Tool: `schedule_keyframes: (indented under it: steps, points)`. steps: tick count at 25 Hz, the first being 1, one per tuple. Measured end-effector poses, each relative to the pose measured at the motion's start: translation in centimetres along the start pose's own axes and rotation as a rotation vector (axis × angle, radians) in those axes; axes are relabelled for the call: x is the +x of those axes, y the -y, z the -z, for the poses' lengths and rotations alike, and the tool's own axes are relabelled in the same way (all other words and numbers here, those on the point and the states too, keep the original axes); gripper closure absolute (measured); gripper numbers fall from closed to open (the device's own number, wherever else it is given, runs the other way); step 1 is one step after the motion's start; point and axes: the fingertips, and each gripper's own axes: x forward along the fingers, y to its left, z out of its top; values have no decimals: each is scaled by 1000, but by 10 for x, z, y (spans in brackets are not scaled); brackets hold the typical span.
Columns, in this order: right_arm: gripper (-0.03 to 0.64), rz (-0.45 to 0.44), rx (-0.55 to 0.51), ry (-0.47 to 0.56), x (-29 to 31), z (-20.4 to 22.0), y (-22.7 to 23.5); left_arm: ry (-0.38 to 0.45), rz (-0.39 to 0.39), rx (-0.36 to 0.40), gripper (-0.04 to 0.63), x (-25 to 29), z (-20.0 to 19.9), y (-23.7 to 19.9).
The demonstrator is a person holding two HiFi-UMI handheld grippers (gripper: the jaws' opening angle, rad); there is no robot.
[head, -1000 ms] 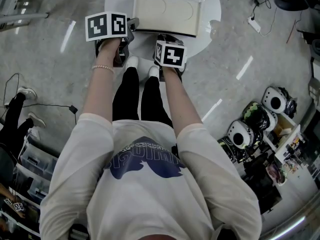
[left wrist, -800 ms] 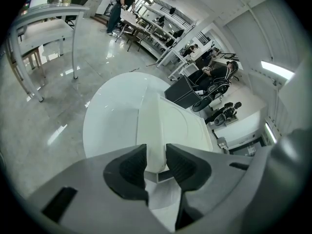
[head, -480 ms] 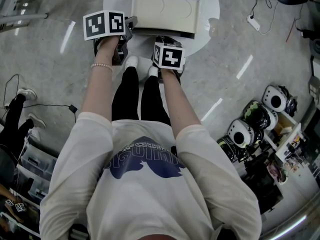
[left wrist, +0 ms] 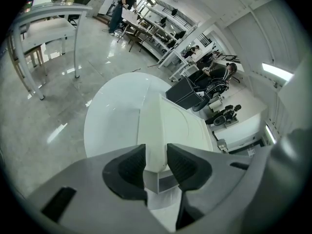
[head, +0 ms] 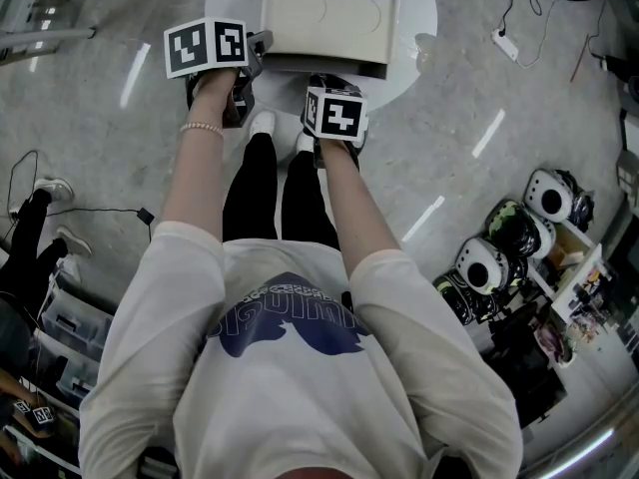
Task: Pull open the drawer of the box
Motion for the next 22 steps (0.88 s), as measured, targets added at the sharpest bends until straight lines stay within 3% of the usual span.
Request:
schedule_keyframes:
  steps: [22]
  points:
    - [548, -16, 7, 0, -6, 15, -4, 5, -2, -3, 468, -1, 0, -1]
